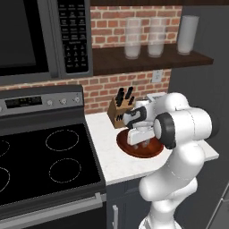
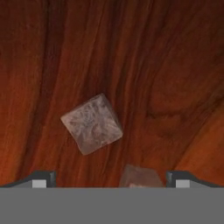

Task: Grab a lemon wedge from the fridge and one ice cube from the ice bowl, and put them in the glass of lemonade.

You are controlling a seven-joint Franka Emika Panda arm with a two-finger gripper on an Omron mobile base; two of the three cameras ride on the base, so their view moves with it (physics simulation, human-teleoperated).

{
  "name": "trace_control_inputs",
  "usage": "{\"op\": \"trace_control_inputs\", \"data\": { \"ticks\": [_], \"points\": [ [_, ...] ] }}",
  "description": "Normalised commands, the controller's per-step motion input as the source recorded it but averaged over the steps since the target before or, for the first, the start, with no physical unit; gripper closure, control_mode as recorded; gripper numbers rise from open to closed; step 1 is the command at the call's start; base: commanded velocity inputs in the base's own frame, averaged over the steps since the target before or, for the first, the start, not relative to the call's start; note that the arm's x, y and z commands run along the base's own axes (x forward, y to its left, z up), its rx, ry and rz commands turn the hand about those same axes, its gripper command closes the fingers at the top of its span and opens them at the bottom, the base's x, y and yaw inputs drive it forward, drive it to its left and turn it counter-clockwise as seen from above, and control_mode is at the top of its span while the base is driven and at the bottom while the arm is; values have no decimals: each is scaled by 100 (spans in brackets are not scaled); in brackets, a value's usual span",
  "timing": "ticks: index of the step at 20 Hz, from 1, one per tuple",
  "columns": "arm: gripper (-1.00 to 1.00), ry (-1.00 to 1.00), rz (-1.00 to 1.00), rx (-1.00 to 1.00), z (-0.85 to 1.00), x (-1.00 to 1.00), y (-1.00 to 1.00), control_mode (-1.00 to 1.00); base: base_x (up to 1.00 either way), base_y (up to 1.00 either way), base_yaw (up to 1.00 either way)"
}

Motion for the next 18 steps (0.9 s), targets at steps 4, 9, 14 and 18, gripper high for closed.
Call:
{"op": "trace_control_inputs", "data": {
  "ticks": [4, 9, 14, 18],
  "points": [
    [-100, 0, 0, 5, 4, -3, 10, -100, 0, 0, 0],
    [-100, -3, 0, 1, 1, -9, 8, -100, 0, 0, 0],
    [-100, -5, 0, 0, 0, -19, 21, -100, 0, 0, 0],
    [-100, -5, 0, 0, 2, -19, 24, -100, 0, 0, 0]
  ]
}}
